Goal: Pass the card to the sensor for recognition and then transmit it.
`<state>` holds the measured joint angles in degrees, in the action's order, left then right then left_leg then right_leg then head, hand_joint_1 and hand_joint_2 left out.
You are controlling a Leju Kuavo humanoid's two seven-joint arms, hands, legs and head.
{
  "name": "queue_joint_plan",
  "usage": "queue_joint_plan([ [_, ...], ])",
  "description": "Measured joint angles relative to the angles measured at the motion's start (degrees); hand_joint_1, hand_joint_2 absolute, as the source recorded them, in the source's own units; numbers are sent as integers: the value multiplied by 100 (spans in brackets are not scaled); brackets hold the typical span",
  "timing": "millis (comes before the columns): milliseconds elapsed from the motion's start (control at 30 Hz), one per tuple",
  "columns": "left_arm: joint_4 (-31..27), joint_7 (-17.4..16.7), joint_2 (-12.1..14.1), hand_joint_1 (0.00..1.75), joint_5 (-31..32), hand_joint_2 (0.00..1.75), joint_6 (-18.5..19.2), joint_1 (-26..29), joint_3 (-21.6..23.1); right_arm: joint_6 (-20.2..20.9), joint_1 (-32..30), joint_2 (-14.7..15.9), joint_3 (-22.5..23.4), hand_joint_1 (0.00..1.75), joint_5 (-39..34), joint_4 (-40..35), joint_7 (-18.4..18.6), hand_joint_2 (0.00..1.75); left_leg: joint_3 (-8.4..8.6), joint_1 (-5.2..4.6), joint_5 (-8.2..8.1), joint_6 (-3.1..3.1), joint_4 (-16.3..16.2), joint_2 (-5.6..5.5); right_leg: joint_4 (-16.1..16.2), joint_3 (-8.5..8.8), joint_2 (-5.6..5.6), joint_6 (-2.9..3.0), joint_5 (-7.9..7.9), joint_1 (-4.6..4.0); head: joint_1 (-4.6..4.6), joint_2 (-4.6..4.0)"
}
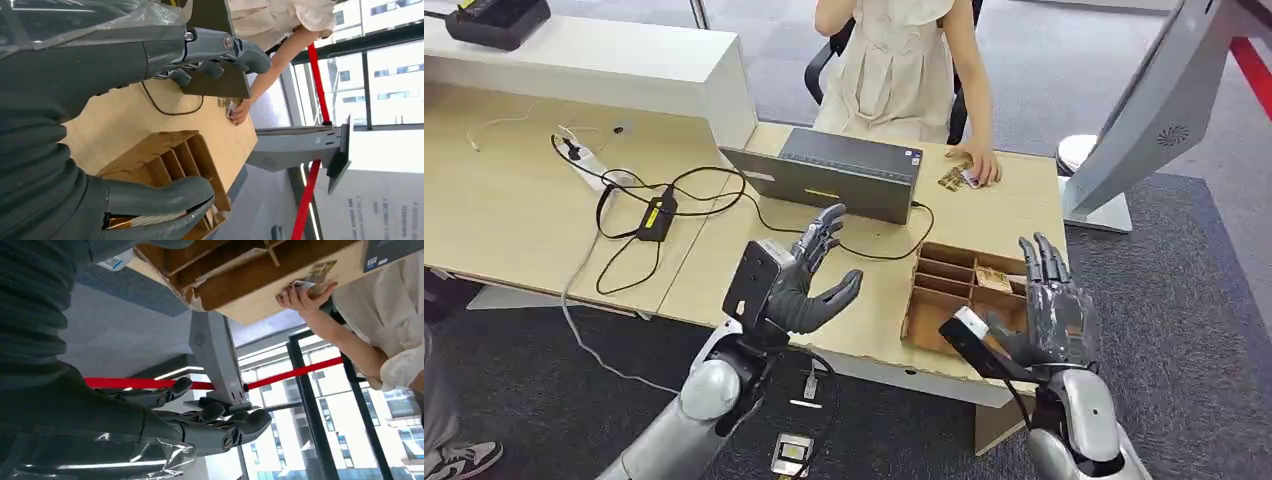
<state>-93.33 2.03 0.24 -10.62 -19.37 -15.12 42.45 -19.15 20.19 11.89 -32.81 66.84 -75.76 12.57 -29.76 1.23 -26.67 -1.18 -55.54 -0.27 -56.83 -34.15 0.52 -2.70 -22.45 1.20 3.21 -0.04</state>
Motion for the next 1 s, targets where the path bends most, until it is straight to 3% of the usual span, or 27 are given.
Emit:
queue_joint_plan([
  [433,-13,22,-4,0,-15,175,-35,0,4,-203,78,-251,-197,0,-37,824,-17,175,0,0,0,0,0,0,0,-1,0,0,0,0,0,0],
  [1000,-107,-120,-2,0,-18,175,85,-10,59,-1576,178,-426,-230,0,147,1908,206,175,0,0,0,0,0,1,0,-1,0,0,0,0,0,0],
])
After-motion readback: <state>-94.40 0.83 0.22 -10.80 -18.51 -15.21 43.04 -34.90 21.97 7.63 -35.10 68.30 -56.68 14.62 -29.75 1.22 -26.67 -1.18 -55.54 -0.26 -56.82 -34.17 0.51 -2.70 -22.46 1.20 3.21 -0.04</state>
